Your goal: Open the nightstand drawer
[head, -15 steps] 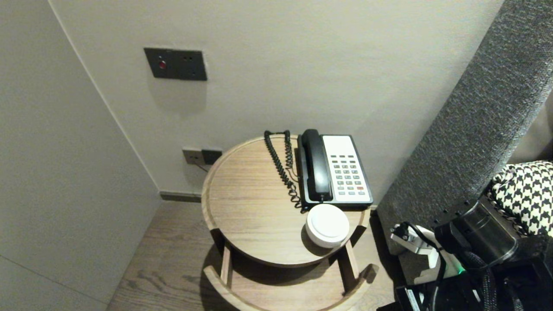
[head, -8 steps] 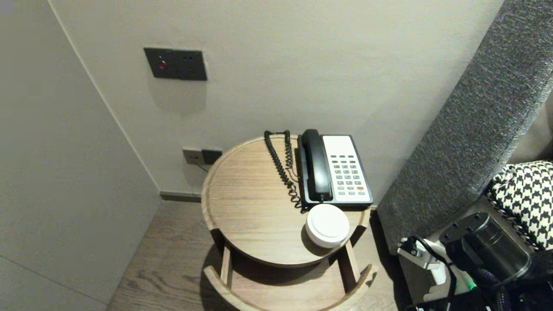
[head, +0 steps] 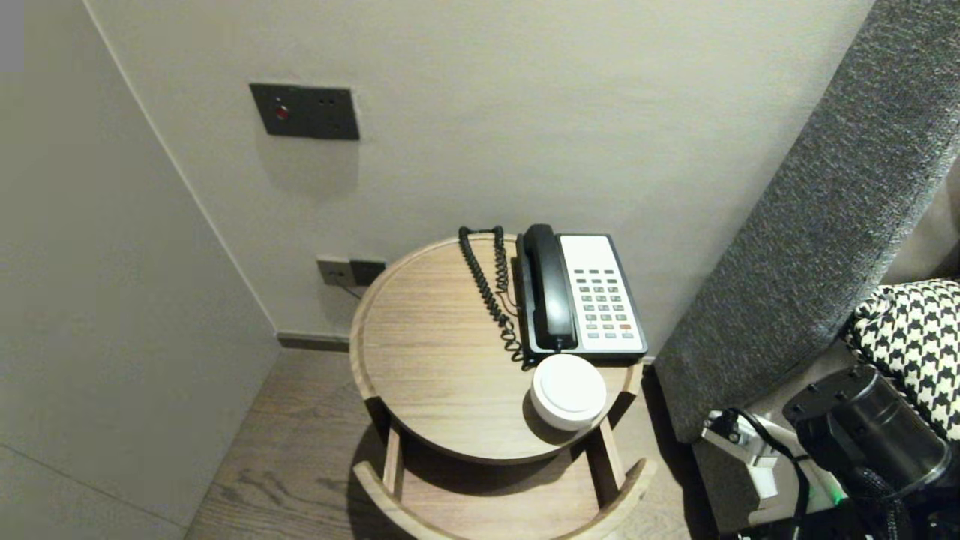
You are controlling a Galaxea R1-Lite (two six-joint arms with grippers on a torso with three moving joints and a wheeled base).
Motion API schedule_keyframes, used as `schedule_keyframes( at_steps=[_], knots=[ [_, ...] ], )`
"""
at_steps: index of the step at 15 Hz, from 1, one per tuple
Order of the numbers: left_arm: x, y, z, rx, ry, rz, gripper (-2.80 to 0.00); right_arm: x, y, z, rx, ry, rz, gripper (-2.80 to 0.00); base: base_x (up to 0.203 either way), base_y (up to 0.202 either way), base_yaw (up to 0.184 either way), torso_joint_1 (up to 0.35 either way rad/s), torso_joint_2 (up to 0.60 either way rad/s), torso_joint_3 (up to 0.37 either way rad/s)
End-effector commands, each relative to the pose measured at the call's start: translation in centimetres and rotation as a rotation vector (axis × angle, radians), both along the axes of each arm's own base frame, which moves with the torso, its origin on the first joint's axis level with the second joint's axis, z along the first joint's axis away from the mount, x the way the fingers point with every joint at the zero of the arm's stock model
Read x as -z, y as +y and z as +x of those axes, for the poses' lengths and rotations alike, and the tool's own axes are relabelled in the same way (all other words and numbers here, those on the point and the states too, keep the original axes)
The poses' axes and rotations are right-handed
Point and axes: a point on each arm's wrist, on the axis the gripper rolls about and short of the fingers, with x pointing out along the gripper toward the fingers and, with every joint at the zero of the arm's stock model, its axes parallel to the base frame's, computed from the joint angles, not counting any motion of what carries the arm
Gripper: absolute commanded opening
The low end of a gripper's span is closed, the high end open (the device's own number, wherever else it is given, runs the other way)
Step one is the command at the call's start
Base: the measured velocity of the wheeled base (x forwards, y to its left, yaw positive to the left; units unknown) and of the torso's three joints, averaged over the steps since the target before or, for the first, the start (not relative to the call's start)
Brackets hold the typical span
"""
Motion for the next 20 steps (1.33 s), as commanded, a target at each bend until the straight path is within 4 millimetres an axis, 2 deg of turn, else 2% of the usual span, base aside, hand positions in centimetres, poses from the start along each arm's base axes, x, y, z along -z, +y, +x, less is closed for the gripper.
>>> schedule_keyframes(
  at_steps=[1,7,10,14,20],
  knots=[
    [0.0,0.0,0.0,-0.001,-0.002,0.0,-2.8,-1.2,0.5,0.9,0.008,-0.042,0.029,-2.8,0.0,0.0,0.0,0.0,0.0,0.0],
    [0.0,0.0,0.0,-0.001,-0.002,0.0,-2.8,0.0,3.0,4.8,0.045,-0.092,0.007,-2.8,0.0,0.0,0.0,0.0,0.0,0.0],
    [0.0,0.0,0.0,-0.001,-0.003,0.0,-2.8,0.7,3.6,5.9,0.069,-0.123,-0.008,-2.8,0.0,0.0,0.0,0.0,0.0,0.0],
    [0.0,0.0,0.0,-0.001,0.0,0.001,-2.8,1.4,3.7,5.8,0.06,-0.101,-0.025,-2.8,0.0,0.0,0.0,0.0,0.0,0.0],
    [0.0,0.0,0.0,-0.001,-0.002,0.001,-2.8,2.1,3.1,4.4,0.04,-0.072,-0.042,-2.8,0.0,0.0,0.0,0.0,0.0,0.0]
  ],
)
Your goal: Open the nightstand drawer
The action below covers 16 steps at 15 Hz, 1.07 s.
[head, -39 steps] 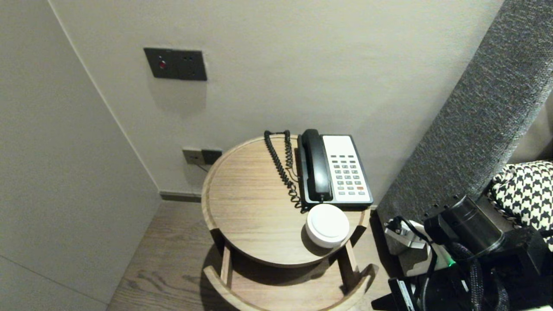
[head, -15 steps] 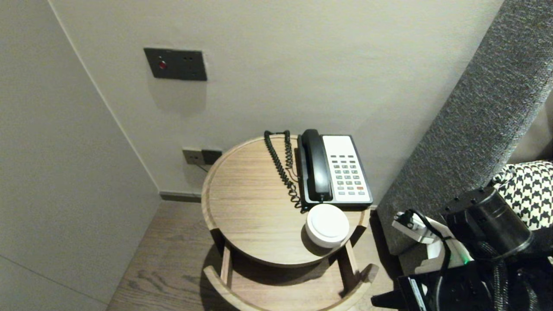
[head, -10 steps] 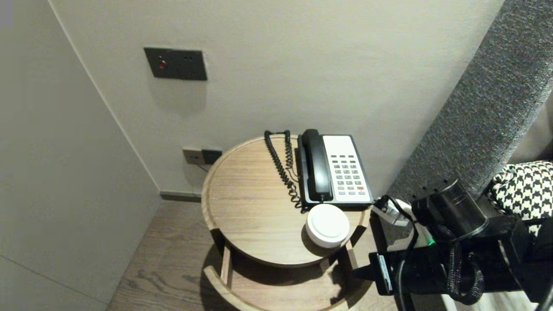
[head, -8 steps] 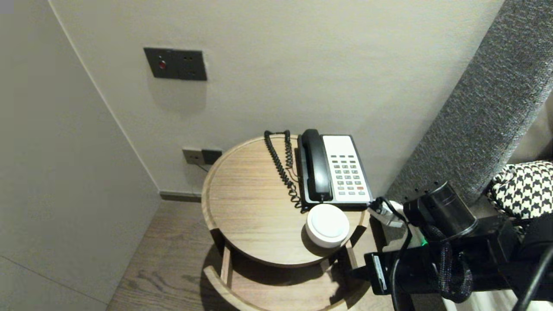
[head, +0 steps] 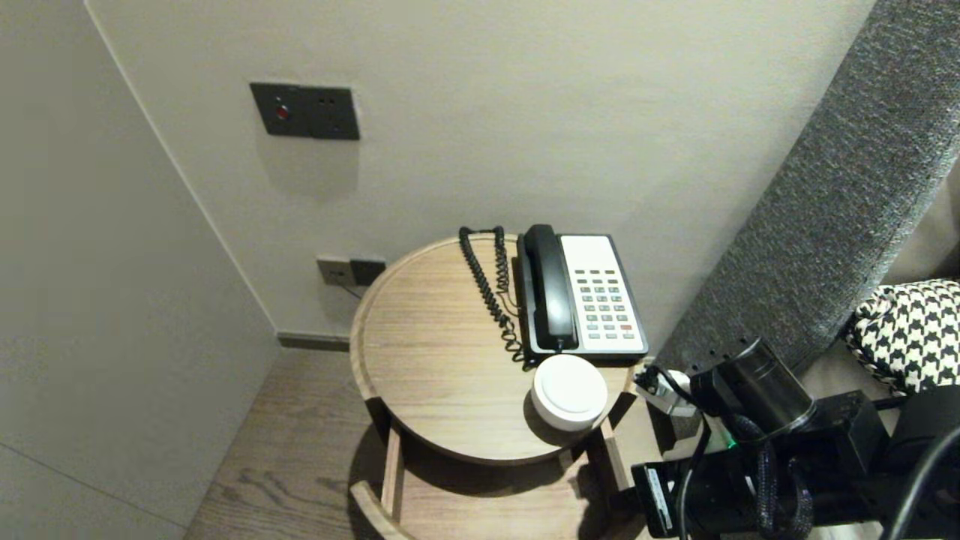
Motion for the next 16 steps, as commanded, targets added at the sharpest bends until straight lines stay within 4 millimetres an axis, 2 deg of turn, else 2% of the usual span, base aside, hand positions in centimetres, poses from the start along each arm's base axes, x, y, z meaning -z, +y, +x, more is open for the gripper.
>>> schedule_keyframes(
  at_steps=[1,9,16],
  knots=[
    [0.0,0.0,0.0,-0.001,-0.001,0.0,-2.8,0.3,-0.3,-1.0,-0.018,0.014,-0.008,-2.8,0.0,0.0,0.0,0.0,0.0,0.0],
    [0.0,0.0,0.0,-0.001,-0.003,0.0,-2.8,2.1,-0.5,-4.1,-0.106,0.082,-0.047,-2.8,0.0,0.0,0.0,0.0,0.0,0.0],
    [0.0,0.0,0.0,-0.001,-0.001,0.0,-2.8,1.5,-1.0,-4.7,-0.103,0.062,-0.028,-2.8,0.0,0.0,0.0,0.0,0.0,0.0]
  ],
)
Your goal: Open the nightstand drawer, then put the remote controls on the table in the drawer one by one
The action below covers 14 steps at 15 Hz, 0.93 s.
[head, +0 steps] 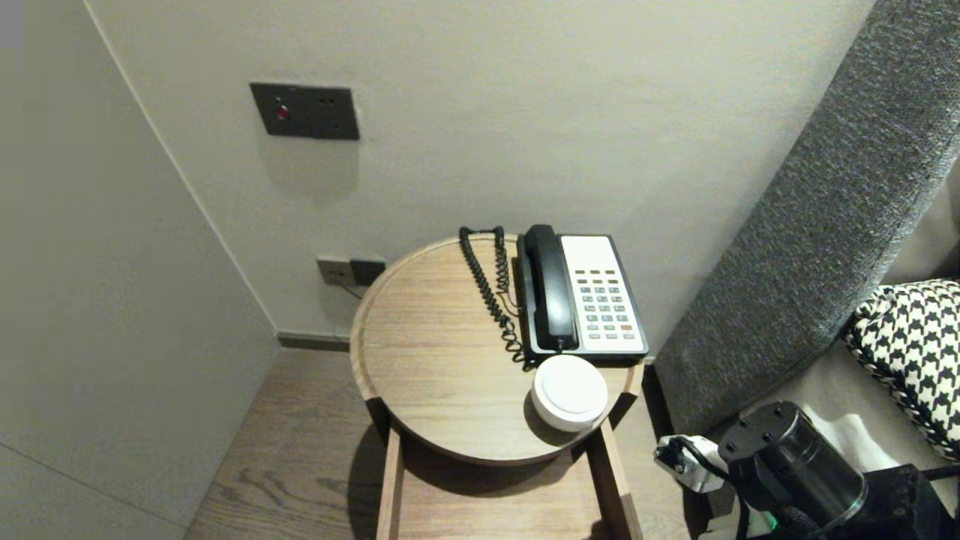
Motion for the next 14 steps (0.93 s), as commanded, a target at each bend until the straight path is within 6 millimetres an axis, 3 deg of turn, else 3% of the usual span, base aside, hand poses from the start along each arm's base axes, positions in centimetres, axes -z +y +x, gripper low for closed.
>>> schedule_keyframes(
  at_steps=[1,7,10,12,14],
  knots=[
    [0.0,0.0,0.0,-0.001,-0.001,0.0,-2.8,-0.6,-0.1,0.3,0.02,-0.018,0.021,-2.8,0.0,0.0,0.0,0.0,0.0,0.0],
    [0.0,0.0,0.0,-0.001,0.009,0.001,-2.8,-4.9,-1.3,1.6,0.113,-0.186,0.154,-2.8,0.0,0.0,0.0,0.0,0.0,0.0],
    [0.1,0.0,-0.1,-0.001,0.025,0.003,-2.8,-6.5,-0.5,2.6,0.123,-0.269,0.213,-2.8,0.0,0.0,0.0,0.0,0.0,0.0],
    [0.1,0.0,-0.1,-0.001,0.023,0.003,-2.8,-8.6,-0.1,3.3,0.163,-0.324,0.241,-2.8,0.0,0.0,0.0,0.0,0.0,0.0],
    [0.1,0.0,-0.1,-0.001,0.023,0.003,-2.8,-10.3,0.0,3.8,0.249,-0.36,0.169,-2.8,0.0,0.0,0.0,0.0,0.0,0.0]
  ],
)
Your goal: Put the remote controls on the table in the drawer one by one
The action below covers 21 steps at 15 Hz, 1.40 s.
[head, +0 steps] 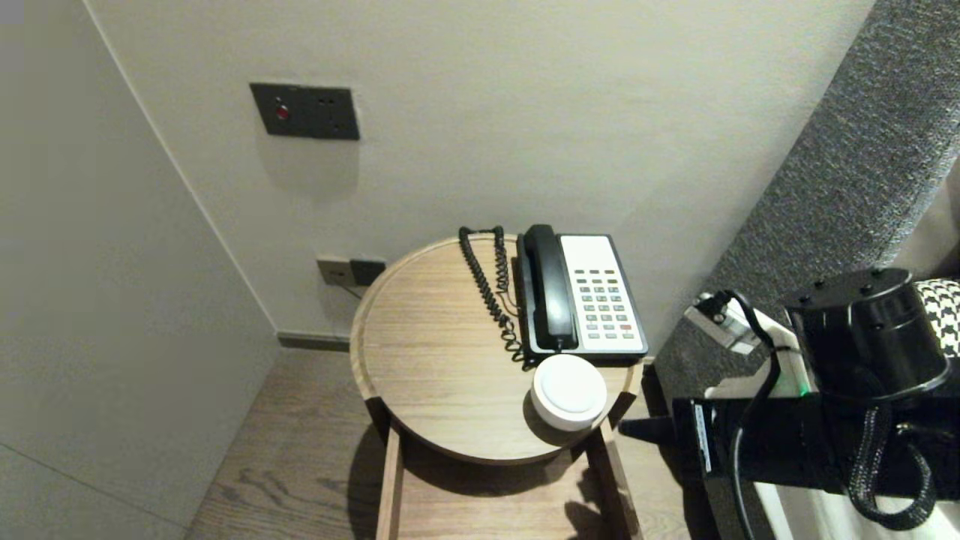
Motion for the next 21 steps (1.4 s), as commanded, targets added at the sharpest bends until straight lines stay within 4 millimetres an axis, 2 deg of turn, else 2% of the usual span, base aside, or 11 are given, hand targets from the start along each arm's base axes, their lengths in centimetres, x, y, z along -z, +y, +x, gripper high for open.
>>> schedule_keyframes(
  at_steps=[1,7,8,10,11,12,15,18,21],
  knots=[
    [0.0,0.0,0.0,-0.002,-0.002,-0.001,-2.8,-2.0,0.0,0.6,0.127,-0.037,-0.068,-2.8,0.0,0.0,0.0,0.0,0.0,0.0],
    [0.0,0.0,0.0,-0.001,-0.001,-0.001,-2.8,-4.0,0.8,1.4,0.142,-0.015,-0.121,-2.8,0.0,0.0,0.0,0.0,0.0,0.0],
    [0.0,0.0,0.0,-0.001,-0.002,-0.001,-2.8,-4.7,1.3,1.7,0.138,-0.011,-0.134,-2.8,0.0,0.0,0.0,0.0,0.0,0.0],
    [0.0,0.0,0.0,-0.001,-0.003,-0.001,-2.8,-4.9,2.6,2.8,0.144,0.019,-0.204,-2.8,0.0,0.0,0.0,0.0,0.0,0.0],
    [0.0,0.0,0.0,-0.001,-0.003,-0.001,-2.8,-4.6,3.3,3.2,0.151,0.025,-0.25,-1.05,0.0,0.0,0.0,0.0,0.0,0.0],
    [0.0,0.0,0.0,-0.001,-0.003,-0.001,-2.8,-4.4,4.1,3.4,0.15,0.014,-0.292,0.0,0.0,0.0,0.0,0.0,0.0,0.0],
    [0.0,0.0,0.0,-0.001,-0.006,-0.003,-2.8,-4.2,5.4,2.9,0.09,0.027,-0.366,0.0,0.0,0.0,0.0,0.0,0.0,0.0],
    [0.0,0.0,0.0,0.0,-0.008,-0.006,-2.8,-5.3,6.2,3.4,0.078,-0.002,-0.362,0.0,0.0,0.0,0.0,0.0,0.0,0.0],
    [0.0,0.0,0.0,0.0,-0.006,-0.006,-2.8,-4.9,7.0,3.5,0.062,-0.004,-0.42,0.0,0.0,0.0,0.0,0.0,0.0,0.0]
  ],
)
